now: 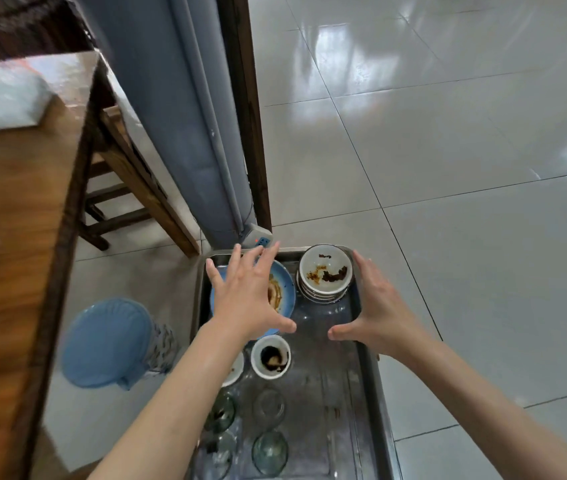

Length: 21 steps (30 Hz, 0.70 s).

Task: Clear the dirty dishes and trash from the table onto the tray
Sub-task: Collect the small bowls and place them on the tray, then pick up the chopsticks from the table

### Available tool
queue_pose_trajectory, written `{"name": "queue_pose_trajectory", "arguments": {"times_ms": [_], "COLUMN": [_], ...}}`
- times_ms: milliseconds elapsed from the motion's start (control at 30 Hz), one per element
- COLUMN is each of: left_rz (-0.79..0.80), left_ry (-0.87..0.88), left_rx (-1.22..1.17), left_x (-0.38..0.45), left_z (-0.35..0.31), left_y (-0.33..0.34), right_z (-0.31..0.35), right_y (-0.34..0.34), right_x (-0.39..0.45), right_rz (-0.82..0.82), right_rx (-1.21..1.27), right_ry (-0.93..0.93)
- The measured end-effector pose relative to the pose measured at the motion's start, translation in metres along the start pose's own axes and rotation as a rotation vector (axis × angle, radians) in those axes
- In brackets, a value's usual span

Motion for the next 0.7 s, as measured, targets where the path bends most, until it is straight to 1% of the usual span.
{"name": "queue_pose_trajectory", "arguments": {"times_ms": [267,467,600,700], "left_rz": [-0.016,-0.062,-0.097,-0.113], "left_ry": [0.021,0.046,-0.007,-0.086], "left_rx": [-0.009,0.001,0.008,0.003], "left_x": [-0.1,-0.18,-0.23,-0.269], "left_z": [0.021,0.055,0.082,0.105], "left_y": [-0.091,-0.17,-0.207,-0.224], "right_z": [0.088,0.172,0.225,0.258], "right_y": [-0.017,-0.031,-0.032,-0.025], "right_x": [-0.074,-0.128,-0.154,-0.176], "right_rz": [-0.012,-0.031,-0.017,0.032], "right_rx": [-0.013,-0.072,-0.141,-0.174], "right_ry": [-0.03,-0.096,-0.174,-0.245]}}
Point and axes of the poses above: each hand's wrist, its own x-axis towards the middle knuckle, its own y-axis out of the palm, z = x × y, the point moved 2 cm from there along x, towards the middle knuckle, and after that the axes turned 12 degrees about x, right-handed, at the moved point
